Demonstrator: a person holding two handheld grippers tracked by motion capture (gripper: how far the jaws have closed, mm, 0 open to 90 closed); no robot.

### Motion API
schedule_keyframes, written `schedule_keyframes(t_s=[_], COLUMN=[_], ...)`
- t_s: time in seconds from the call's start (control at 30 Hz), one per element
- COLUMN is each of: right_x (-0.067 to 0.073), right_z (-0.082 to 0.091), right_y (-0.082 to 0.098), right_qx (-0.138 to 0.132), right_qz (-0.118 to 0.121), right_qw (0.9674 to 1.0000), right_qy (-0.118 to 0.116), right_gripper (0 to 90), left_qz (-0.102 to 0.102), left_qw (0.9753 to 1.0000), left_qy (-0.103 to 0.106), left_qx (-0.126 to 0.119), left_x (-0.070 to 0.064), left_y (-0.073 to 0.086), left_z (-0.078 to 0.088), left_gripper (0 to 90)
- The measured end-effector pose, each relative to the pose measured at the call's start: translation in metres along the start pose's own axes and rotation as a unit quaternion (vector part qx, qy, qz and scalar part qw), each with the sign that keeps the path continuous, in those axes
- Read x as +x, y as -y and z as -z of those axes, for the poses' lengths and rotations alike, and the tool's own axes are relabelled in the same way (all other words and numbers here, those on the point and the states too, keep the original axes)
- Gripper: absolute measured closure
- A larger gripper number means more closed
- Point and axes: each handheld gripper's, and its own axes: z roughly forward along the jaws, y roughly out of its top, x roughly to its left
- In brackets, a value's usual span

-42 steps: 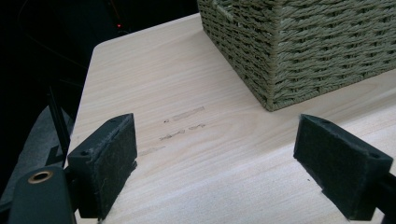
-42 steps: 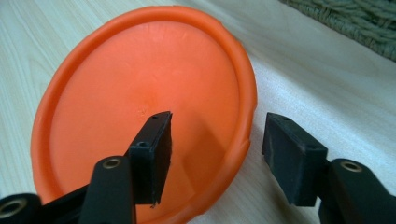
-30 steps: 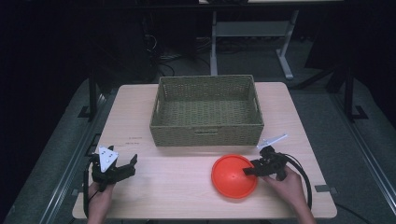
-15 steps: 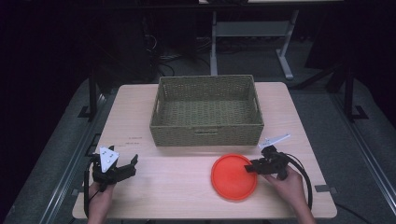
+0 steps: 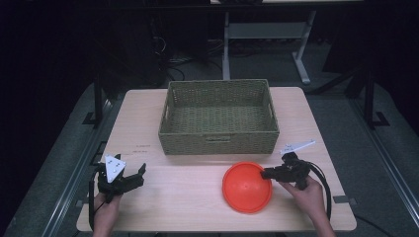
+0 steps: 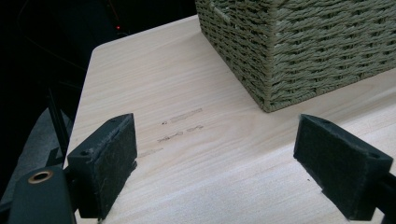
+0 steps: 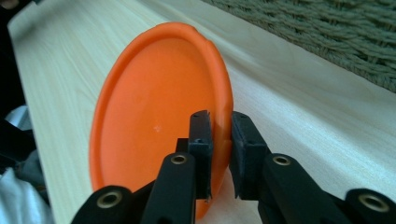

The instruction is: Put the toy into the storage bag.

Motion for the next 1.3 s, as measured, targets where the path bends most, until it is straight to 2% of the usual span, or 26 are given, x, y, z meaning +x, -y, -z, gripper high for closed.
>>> schedule_keyframes(t_s=[0.17,0.33,0.6,0.8,0.93,1.3], right_x=[0.002,0.006,0.02,0.032,0.035,0.045], right_z=[0.003,0.009,0.022,0.036,0.044,0.061], right_y=[0.0,-0.003,-0.015,-0.023,-0.029,-0.05], right_qx=[-0.002,-0.006,-0.011,-0.016,-0.02,-0.024], right_qz=[-0.004,-0.003,0.015,0.033,0.038,0.06], right_qw=[1.0,0.9999,0.9997,0.9993,0.9991,0.9978], right_qy=[0.0,-0.01,-0.013,-0.006,-0.005,0.014], right_gripper=[80.5,81.5,81.8,81.9,81.9,81.9], left_qz=[0.0,-0.002,0.006,0.002,0.005,0.002], left_qw=[1.0,1.0,1.0,1.0,1.0,1.0], left_qy=[0.0,-0.002,-0.006,-0.003,-0.004,0.0], left_qx=[0.001,0.0,-0.004,-0.001,-0.002,0.002], left_x=[0.0,0.0,0.001,0.001,0.002,0.001], left_y=[0.0,0.0,0.001,0.001,0.001,0.001], left_z=[0.0,0.001,0.002,0.002,0.002,0.002], left_gripper=[12.8,12.8,12.8,12.8,12.9,12.8])
